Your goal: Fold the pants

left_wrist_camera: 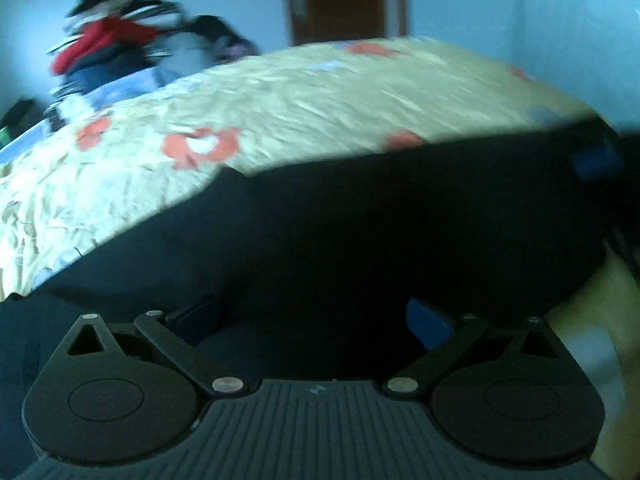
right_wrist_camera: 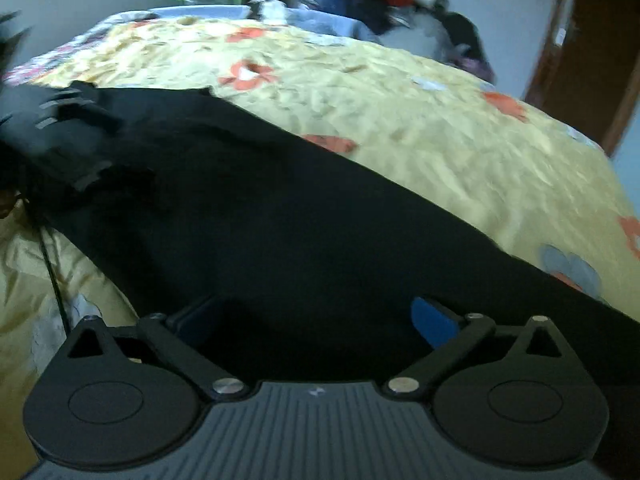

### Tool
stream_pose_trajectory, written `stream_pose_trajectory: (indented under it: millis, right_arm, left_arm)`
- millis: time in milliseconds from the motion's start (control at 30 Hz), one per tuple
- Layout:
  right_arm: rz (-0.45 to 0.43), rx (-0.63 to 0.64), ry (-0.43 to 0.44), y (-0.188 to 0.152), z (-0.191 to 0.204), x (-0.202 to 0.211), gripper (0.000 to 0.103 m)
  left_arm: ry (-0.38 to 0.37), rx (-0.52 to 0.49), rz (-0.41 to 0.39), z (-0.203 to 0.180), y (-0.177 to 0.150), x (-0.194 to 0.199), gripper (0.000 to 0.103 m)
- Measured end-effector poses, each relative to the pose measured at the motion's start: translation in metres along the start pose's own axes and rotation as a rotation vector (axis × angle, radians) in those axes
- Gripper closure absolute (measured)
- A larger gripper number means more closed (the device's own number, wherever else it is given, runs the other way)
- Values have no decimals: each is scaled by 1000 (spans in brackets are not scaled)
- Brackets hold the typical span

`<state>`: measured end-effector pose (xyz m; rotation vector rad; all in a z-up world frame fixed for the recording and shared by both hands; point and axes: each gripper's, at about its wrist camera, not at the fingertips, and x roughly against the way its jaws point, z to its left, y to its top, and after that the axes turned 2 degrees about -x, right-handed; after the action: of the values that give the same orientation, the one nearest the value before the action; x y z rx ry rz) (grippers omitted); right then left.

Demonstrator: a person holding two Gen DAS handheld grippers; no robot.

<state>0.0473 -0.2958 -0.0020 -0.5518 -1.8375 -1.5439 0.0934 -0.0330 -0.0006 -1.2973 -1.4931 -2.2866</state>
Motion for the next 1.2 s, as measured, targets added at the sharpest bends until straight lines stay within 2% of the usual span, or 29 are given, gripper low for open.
stream_pose_trajectory:
  millis: [67,133,233,300,367,433,467,533,600,700,767,833,900,933,967,1000,1033,1067,1133,1200]
  right_arm:
    - [-42,-18,-49,1,1,11,0]
    - [-116,-45,22,7,7,23,0]
    - [-186,-73,158,21,25,22,0]
    - [-153,-43,174,29,42,7,0]
    - [-68,30,176,31,64,-11,0]
    - [37,184,216,22,88,-19,0]
    - [27,224,247,16,94,-13,0]
    - [80,334,329,7,102,0,0]
    - [72,419,312,1,105,15,0]
    - [-3,305,306,14,89,21,0]
    - [-85,157,287,28,77,15,0]
    - [-129,12,257,38,69,-1,0]
    - [-39,-88,226,36,60,-28,0]
    - [12,-75,208,31,61,-38,0]
    - [-24,9,204,25,68,-32,0]
    - [7,63,226,19,71,-29,0]
    - [3,114,229,12,74,-22,0]
    - [-15,118,227,5,71,-14,0]
    - [-80,-6,212,-9,44,4,0]
    - [-169,-234,118,-29,0,29,0]
  left_arm:
    - [-15,9,-7,3,-11,14,0]
    - [-19,58,-7,15,-18,23,1]
    - [69,164,-27,38,-26,32,1]
    - [139,235,9,55,-33,30,1]
    - [138,289,75,73,-42,25,0]
    - [112,288,65,81,-51,34,0]
    - [121,263,67,81,-54,38,0]
    - [156,247,65,82,-58,45,1]
    - [170,303,39,88,-57,50,4]
    - [175,426,-24,102,-54,54,2]
    - [206,479,2,110,-51,45,2]
    - [225,449,62,110,-51,37,2]
    - [260,351,70,96,-50,39,2]
    - [255,319,63,90,-50,43,2]
    - [233,305,58,85,-49,46,4]
    - [222,313,52,81,-47,48,4]
    - [210,337,33,78,-42,49,5]
    - [188,360,4,73,-37,50,4]
    - [125,368,-48,58,-24,47,2]
    - [106,336,-74,40,-10,36,2]
